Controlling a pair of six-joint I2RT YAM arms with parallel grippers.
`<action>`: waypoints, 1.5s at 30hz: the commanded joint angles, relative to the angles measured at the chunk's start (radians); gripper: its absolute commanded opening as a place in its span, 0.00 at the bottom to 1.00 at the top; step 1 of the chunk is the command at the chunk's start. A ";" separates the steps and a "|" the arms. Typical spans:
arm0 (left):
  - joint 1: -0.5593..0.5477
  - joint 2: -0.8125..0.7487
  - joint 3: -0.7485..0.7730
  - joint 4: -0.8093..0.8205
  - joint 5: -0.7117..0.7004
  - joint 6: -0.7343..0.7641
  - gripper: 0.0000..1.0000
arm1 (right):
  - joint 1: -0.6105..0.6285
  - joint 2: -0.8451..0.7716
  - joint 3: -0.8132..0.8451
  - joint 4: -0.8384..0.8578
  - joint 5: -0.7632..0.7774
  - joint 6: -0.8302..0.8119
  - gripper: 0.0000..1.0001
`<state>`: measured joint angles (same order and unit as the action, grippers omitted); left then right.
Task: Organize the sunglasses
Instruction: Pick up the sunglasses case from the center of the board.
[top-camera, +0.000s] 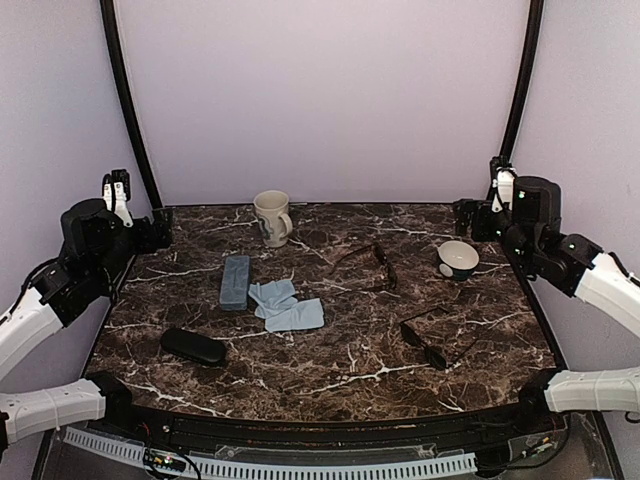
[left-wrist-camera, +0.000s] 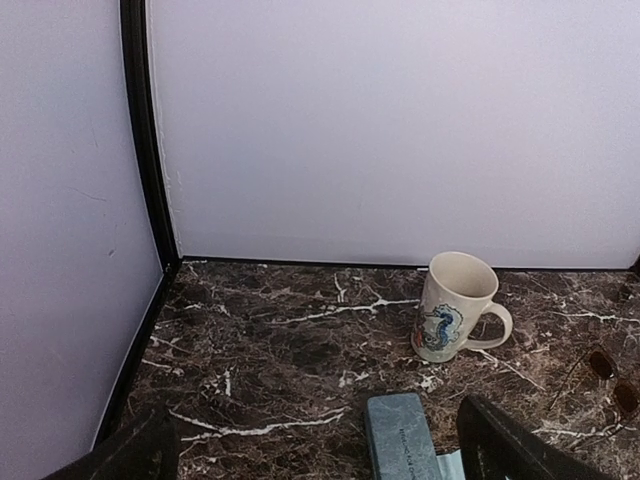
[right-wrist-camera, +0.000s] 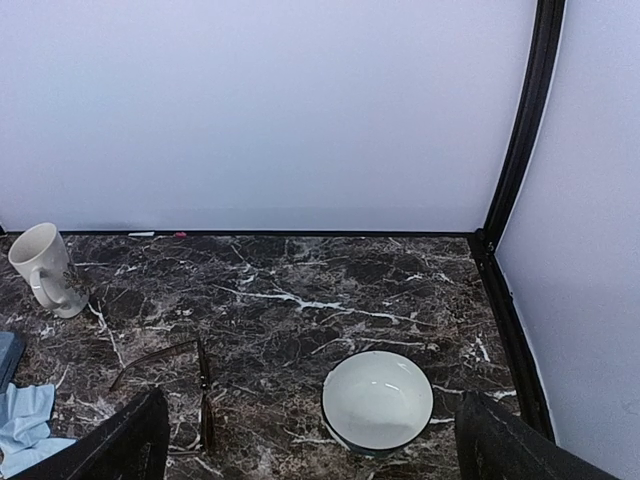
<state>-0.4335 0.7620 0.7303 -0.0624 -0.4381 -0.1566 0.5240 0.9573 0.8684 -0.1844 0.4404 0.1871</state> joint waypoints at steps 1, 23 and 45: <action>-0.004 0.008 0.012 -0.039 -0.040 -0.005 0.99 | 0.007 -0.033 -0.012 0.062 -0.003 -0.015 1.00; -0.173 0.087 0.011 -0.466 -0.221 -0.472 0.93 | 0.008 -0.013 -0.013 0.053 -0.031 -0.017 1.00; -0.575 0.386 -0.142 -0.676 -0.116 -1.232 0.97 | 0.011 0.018 -0.029 0.058 -0.124 0.001 1.00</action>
<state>-0.9867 1.0878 0.5819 -0.6960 -0.5598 -1.2827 0.5301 0.9676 0.8482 -0.1627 0.3420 0.1780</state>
